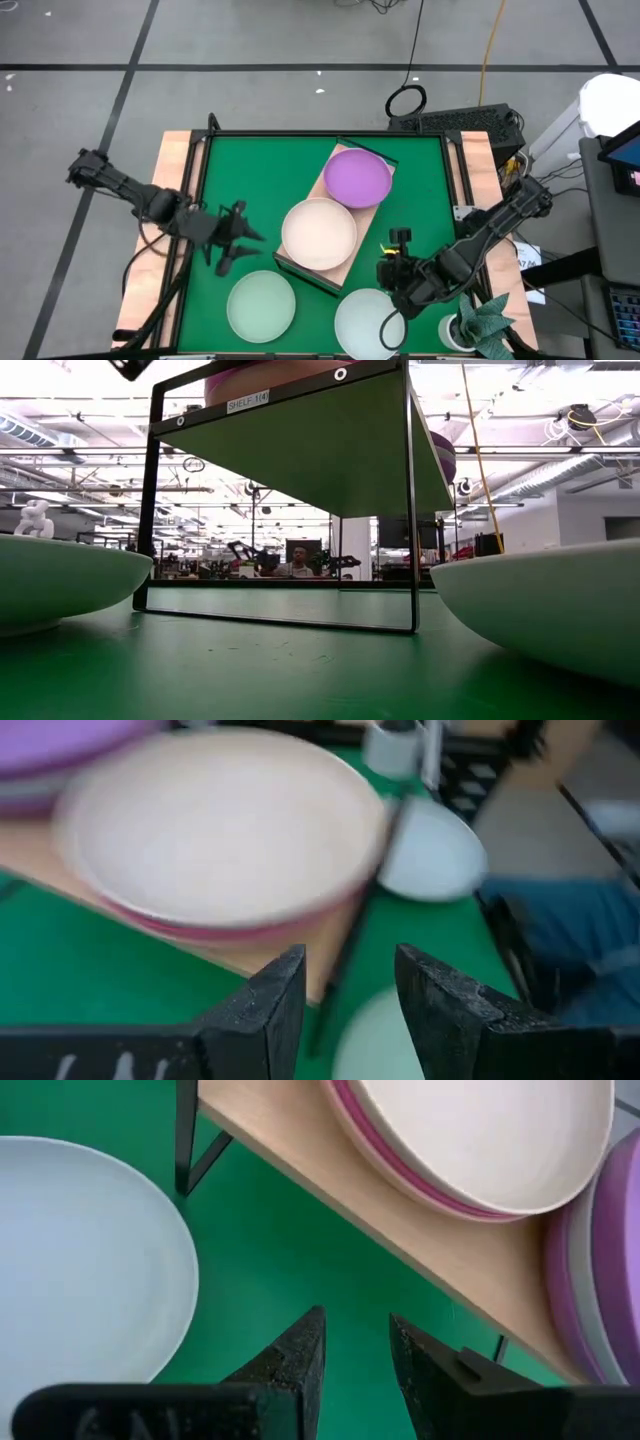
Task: Place and stack plates onto a shelf
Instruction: Stack the light green plate on top of the light orange plate on the shelf
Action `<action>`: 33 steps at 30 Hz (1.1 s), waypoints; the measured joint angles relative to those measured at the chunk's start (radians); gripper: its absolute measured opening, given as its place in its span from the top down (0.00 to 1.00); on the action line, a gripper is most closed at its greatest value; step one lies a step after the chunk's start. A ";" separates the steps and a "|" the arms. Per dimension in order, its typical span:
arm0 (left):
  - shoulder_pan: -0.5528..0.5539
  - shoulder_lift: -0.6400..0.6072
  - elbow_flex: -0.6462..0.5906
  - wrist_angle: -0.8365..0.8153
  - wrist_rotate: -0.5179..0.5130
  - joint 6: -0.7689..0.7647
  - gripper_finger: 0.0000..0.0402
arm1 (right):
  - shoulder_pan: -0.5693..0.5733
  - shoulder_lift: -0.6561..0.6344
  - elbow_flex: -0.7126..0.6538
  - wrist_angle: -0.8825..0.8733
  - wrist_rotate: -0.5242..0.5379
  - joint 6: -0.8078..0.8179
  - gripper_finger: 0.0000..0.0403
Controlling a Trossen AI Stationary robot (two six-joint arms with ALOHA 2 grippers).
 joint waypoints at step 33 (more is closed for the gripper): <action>-0.585 0.485 0.000 0.038 0.019 0.053 0.60 | -0.002 -0.001 -0.004 0.079 0.081 -0.061 0.76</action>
